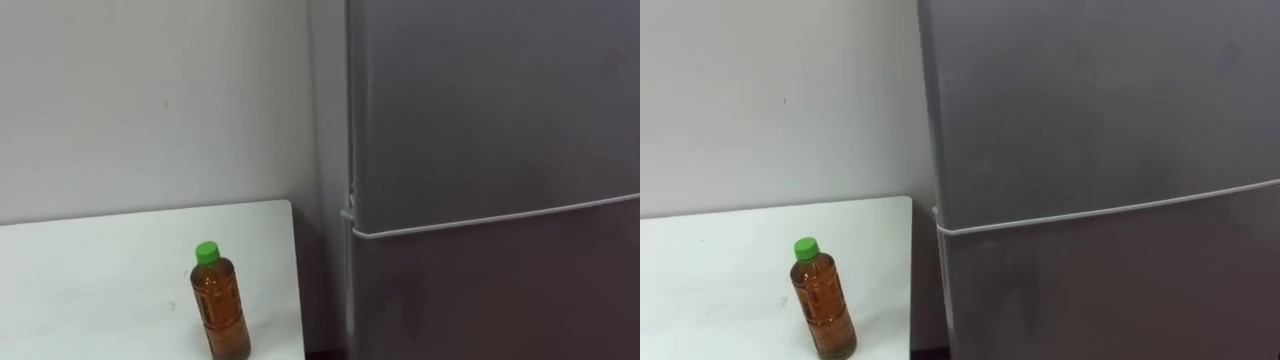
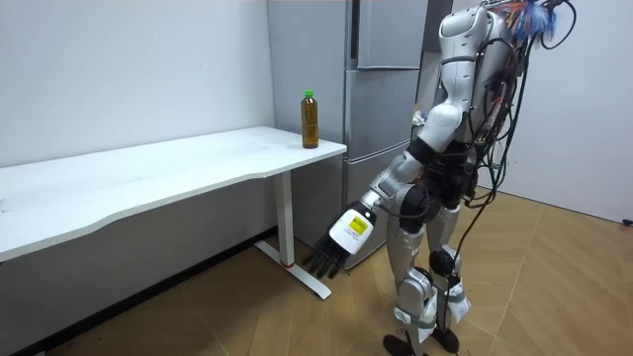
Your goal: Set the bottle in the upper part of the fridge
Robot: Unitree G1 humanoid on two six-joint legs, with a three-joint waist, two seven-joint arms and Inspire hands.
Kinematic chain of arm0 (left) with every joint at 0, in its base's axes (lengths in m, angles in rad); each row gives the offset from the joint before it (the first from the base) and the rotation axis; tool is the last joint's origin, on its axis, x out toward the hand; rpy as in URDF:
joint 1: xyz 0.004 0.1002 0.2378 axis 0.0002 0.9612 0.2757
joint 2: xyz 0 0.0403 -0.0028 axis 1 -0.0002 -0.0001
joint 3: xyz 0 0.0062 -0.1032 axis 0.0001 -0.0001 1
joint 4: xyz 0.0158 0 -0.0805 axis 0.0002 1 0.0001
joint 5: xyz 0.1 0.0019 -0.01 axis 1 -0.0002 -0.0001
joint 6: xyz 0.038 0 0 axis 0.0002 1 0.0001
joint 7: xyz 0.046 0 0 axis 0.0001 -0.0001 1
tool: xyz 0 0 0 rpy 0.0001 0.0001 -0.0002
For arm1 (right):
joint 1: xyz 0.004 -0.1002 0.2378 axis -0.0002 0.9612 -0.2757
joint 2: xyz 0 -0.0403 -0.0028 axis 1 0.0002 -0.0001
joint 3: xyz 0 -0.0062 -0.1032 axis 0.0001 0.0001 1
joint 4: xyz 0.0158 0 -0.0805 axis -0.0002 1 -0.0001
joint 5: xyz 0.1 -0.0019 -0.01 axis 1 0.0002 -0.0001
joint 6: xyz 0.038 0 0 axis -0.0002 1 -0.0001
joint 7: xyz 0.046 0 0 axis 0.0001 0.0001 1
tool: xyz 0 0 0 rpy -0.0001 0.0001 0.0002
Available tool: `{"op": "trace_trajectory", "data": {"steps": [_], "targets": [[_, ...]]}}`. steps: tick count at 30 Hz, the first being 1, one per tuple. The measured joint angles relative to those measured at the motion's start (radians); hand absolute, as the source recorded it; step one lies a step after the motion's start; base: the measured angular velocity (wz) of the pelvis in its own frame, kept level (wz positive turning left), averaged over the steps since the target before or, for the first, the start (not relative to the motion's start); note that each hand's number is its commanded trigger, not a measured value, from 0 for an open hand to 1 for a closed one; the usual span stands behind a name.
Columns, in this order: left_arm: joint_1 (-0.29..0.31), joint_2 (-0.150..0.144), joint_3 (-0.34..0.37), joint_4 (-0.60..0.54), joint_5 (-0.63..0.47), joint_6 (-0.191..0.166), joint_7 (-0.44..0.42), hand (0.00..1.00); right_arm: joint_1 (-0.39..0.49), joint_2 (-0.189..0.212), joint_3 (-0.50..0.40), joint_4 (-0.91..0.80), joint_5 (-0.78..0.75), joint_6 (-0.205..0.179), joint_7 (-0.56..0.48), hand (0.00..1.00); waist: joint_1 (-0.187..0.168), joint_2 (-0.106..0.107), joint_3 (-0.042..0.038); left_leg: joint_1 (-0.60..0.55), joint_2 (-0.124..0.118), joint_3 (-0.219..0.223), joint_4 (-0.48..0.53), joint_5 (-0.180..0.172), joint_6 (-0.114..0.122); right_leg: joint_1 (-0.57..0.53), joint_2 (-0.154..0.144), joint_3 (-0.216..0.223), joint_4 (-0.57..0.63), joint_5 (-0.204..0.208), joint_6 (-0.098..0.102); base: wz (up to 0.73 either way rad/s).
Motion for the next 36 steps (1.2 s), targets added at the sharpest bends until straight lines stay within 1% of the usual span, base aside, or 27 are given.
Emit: {"op": "trace_trajectory", "data": {"steps": [1,3,7,9,10,11,12,13,15,16,18,19,21,23,26,27,30,34,36], "targets": [[0.000,0.001,0.001,-0.017,-0.016,-0.009,0.011,0.00,0.001,0.000,0.000,0.000,0.000,-0.002,-0.001,0.00,0.001,0.000,0.0000,0.001,0.000,0.000,0.000,0.000,0.000,0.000,0.000,0.000,0.000,0.000,0.000,0.00],[-0.007,0.005,0.005,-0.073,-0.044,-0.042,0.051,0.00,0.006,0.000,0.000,0.000,0.002,-0.006,-0.001,0.00,0.008,-0.001,0.0001,-0.004,0.000,0.000,0.000,0.000,0.000,-0.001,0.000,0.000,0.002,0.000,0.000,0.00],[-0.016,0.005,0.013,-0.181,-0.084,-0.056,0.125,0.00,0.031,0.002,-0.001,-0.042,-0.001,-0.007,-0.005,0.00,0.014,-0.001,-0.0002,-0.006,0.000,0.000,0.000,-0.001,0.001,-0.004,0.000,0.000,0.003,-0.001,0.000,0.00],[-0.016,0.005,0.013,-0.256,-0.101,-0.071,0.173,0.00,0.039,0.004,-0.007,-0.074,-0.008,-0.008,-0.018,0.00,0.013,-0.002,-0.0005,-0.008,0.000,0.000,0.000,-0.001,0.001,-0.006,0.000,0.000,0.004,-0.001,-0.001,0.00],[-0.017,0.005,0.013,-0.275,-0.103,-0.074,0.182,0.00,0.037,0.005,-0.009,-0.075,-0.010,-0.008,-0.021,0.00,0.013,-0.002,-0.0009,-0.007,0.000,0.000,0.000,-0.001,0.001,-0.008,0.000,0.001,0.006,-0.002,-0.001,0.00],[-0.016,0.005,0.014,-0.321,-0.103,-0.079,0.197,0.00,0.037,0.006,-0.015,-0.079,-0.015,-0.008,-0.020,0.00,0.014,-0.004,-0.0023,-0.005,0.000,0.000,0.001,-0.001,0.000,-0.010,-0.001,0.001,0.014,-0.004,-0.001,0.00],[-0.016,0.005,0.015,-0.358,-0.101,-0.095,0.209,0.00,0.037,0.005,-0.022,-0.079,-0.016,-0.009,-0.019,0.00,0.013,-0.008,-0.0021,-0.005,0.000,0.000,0.001,-0.001,0.000,-0.010,-0.001,0.001,0.013,-0.004,-0.001,0.00],[-0.017,0.005,0.015,-0.374,-0.101,-0.101,0.215,0.00,0.036,0.004,-0.026,-0.078,-0.016,-0.009,-0.019,0.00,0.014,-0.005,-0.0035,-0.004,0.000,0.000,0.001,0.000,0.000,-0.010,0.000,0.002,0.014,-0.004,-0.001,0.00],[-0.017,0.005,0.015,-0.448,-0.097,-0.108,0.240,0.00,0.034,0.002,-0.039,-0.080,-0.016,-0.012,-0.020,0.00,0.016,-0.003,-0.0046,-0.003,0.000,0.001,0.001,0.000,0.000,-0.009,0.000,0.005,0.015,-0.004,-0.001,-0.02],[-0.018,0.005,0.017,-0.467,-0.091,-0.108,0.247,0.00,0.034,0.002,-0.040,-0.080,-0.017,-0.013,-0.020,0.00,0.015,-0.004,-0.0041,-0.003,0.000,0.001,0.001,0.000,0.000,-0.009,0.000,0.005,0.014,-0.004,-0.001,0.00],[-0.026,0.004,0.046,-0.565,-0.089,-0.110,0.256,0.00,0.034,0.008,-0.044,-0.079,-0.046,-0.015,-0.025,0.00,0.017,-0.004,-0.0041,-0.006,0.000,0.000,0.001,0.000,0.000,-0.009,0.000,0.004,0.013,-0.004,-0.002,0.00],[-0.027,0.005,0.054,-0.591,-0.089,-0.111,0.256,0.00,0.034,0.009,-0.045,-0.078,-0.047,-0.018,-0.027,0.00,0.017,-0.005,-0.0041,-0.006,0.000,0.000,0.001,-0.001,0.000,-0.010,0.000,0.004,0.013,-0.005,-0.002,0.00],[-0.027,0.010,0.071,-0.682,-0.089,-0.133,0.268,0.00,0.043,0.010,-0.044,-0.077,-0.042,-0.034,-0.033,0.00,0.017,-0.003,-0.0041,-0.005,0.000,0.000,0.001,-0.001,0.000,-0.010,-0.001,0.003,0.014,-0.005,-0.002,0.00],[-0.031,0.015,0.084,-0.751,-0.088,-0.136,0.279,0.00,0.053,0.011,-0.037,-0.082,-0.039,-0.036,-0.032,0.00,0.016,-0.003,-0.0038,-0.005,0.000,0.000,0.002,-0.001,0.000,-0.010,-0.001,0.002,0.013,-0.005,-0.002,0.00],[-0.039,0.028,0.089,-0.835,-0.060,-0.138,0.294,0.00,0.062,0.013,-0.037,-0.091,-0.038,-0.035,-0.033,0.00,0.016,0.001,-0.0007,-0.006,0.000,-0.001,0.001,-0.001,0.000,-0.011,0.000,0.003,0.013,-0.005,-0.002,0.00],[-0.045,0.028,0.089,-0.870,-0.042,-0.138,0.294,0.00,0.062,0.015,-0.036,-0.091,-0.037,-0.035,-0.033,0.00,0.014,0.002,0.0007,-0.006,0.000,-0.001,0.001,-0.001,0.000,-0.012,0.000,0.002,0.013,-0.005,-0.002,0.00],[-0.070,0.032,0.089,-0.931,-0.013,-0.142,0.293,0.00,0.062,0.024,-0.036,-0.091,-0.035,-0.041,-0.032,0.00,0.014,-0.001,0.0024,-0.006,0.000,-0.002,0.001,-0.001,0.000,-0.011,0.000,0.002,0.013,-0.005,-0.002,0.00],[-0.097,0.035,0.089,-0.982,-0.012,-0.142,0.288,0.00,0.063,0.037,-0.035,-0.093,-0.034,-0.041,-0.031,0.00,0.011,0.000,0.0021,-0.007,0.000,-0.002,0.004,-0.001,0.000,-0.011,0.000,0.001,0.014,-0.005,-0.002,0.00],[-0.108,0.035,0.080,-1.018,-0.015,-0.142,0.267,0.00,0.069,0.037,-0.032,-0.105,-0.033,-0.041,-0.031,0.00,0.002,-0.001,0.0041,-0.006,-0.001,-0.005,0.007,-0.001,0.001,-0.008,-0.001,-0.001,0.013,-0.005,-0.002,0.02]]}}
